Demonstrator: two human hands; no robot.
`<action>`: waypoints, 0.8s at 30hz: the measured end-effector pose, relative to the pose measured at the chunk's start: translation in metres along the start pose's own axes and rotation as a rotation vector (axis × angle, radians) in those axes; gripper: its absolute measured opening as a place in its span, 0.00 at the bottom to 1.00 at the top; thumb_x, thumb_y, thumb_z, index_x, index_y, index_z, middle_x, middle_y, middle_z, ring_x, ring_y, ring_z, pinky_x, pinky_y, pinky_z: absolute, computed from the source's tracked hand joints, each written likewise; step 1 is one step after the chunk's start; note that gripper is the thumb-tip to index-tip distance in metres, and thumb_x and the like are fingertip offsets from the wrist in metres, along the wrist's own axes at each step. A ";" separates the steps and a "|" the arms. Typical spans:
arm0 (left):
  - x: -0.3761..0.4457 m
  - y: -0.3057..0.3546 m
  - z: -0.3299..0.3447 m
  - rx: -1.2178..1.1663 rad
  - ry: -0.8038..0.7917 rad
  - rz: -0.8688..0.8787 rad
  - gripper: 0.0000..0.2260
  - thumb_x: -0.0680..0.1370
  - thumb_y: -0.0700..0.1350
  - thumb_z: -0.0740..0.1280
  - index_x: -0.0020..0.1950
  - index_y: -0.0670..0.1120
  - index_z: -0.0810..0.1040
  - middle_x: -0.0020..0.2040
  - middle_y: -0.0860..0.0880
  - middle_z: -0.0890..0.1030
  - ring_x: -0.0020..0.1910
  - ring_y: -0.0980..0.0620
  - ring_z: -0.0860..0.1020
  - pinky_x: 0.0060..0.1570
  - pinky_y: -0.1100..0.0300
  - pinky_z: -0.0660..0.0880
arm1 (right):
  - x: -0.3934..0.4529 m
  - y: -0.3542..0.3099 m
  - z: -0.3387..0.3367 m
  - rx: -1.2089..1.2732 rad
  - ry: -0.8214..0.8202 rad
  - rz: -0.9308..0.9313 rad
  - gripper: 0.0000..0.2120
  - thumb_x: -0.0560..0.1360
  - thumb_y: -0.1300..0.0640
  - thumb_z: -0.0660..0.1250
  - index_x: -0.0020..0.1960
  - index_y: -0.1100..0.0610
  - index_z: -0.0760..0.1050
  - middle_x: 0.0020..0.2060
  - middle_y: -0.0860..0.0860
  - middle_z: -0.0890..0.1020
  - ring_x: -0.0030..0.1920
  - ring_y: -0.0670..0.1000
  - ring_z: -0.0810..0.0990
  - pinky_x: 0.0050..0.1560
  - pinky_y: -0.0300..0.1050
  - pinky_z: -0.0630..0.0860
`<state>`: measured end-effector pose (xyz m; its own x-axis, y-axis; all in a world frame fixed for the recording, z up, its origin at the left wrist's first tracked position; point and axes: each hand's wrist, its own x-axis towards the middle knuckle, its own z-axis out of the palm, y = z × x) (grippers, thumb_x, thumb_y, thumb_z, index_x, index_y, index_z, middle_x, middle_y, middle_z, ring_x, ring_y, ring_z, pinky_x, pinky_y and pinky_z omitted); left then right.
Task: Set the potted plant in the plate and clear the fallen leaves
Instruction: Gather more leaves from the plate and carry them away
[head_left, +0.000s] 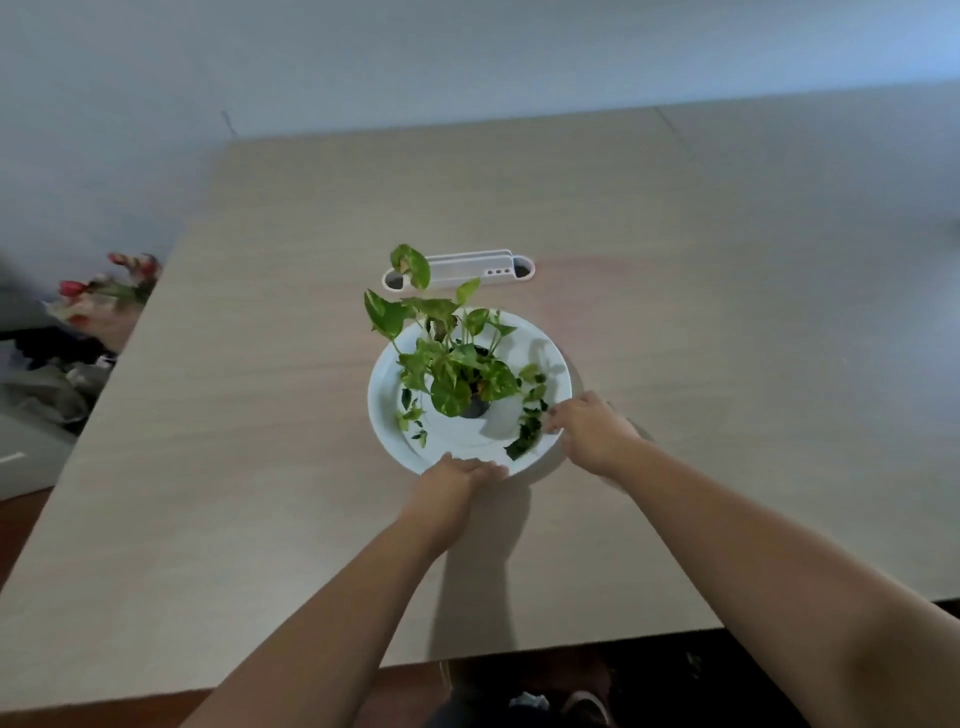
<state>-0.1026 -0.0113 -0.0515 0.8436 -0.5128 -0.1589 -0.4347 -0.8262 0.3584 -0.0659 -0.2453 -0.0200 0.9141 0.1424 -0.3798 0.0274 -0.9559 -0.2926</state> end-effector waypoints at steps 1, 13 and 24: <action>-0.002 -0.007 -0.006 -0.018 -0.008 -0.002 0.26 0.77 0.35 0.62 0.68 0.60 0.73 0.68 0.58 0.75 0.64 0.46 0.74 0.61 0.54 0.73 | 0.002 -0.002 0.003 -0.047 0.005 -0.025 0.25 0.74 0.65 0.58 0.63 0.43 0.75 0.68 0.44 0.72 0.68 0.51 0.65 0.68 0.48 0.62; 0.001 -0.099 -0.057 -0.033 -0.147 -0.140 0.23 0.77 0.34 0.59 0.63 0.57 0.79 0.66 0.57 0.77 0.68 0.52 0.70 0.63 0.54 0.71 | 0.012 -0.046 0.043 0.121 0.107 -0.136 0.14 0.77 0.59 0.62 0.58 0.48 0.81 0.59 0.45 0.80 0.63 0.50 0.74 0.67 0.42 0.67; 0.050 -0.095 -0.065 0.289 -0.237 -0.277 0.25 0.76 0.60 0.57 0.67 0.46 0.69 0.64 0.44 0.72 0.67 0.41 0.67 0.66 0.44 0.62 | 0.003 -0.064 0.055 0.263 0.225 -0.022 0.14 0.73 0.64 0.63 0.53 0.51 0.83 0.54 0.46 0.82 0.58 0.49 0.78 0.58 0.39 0.72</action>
<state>0.0007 0.0566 -0.0337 0.8599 -0.2752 -0.4300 -0.3014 -0.9535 0.0073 -0.0875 -0.1701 -0.0506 0.9815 0.0741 -0.1765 -0.0305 -0.8498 -0.5262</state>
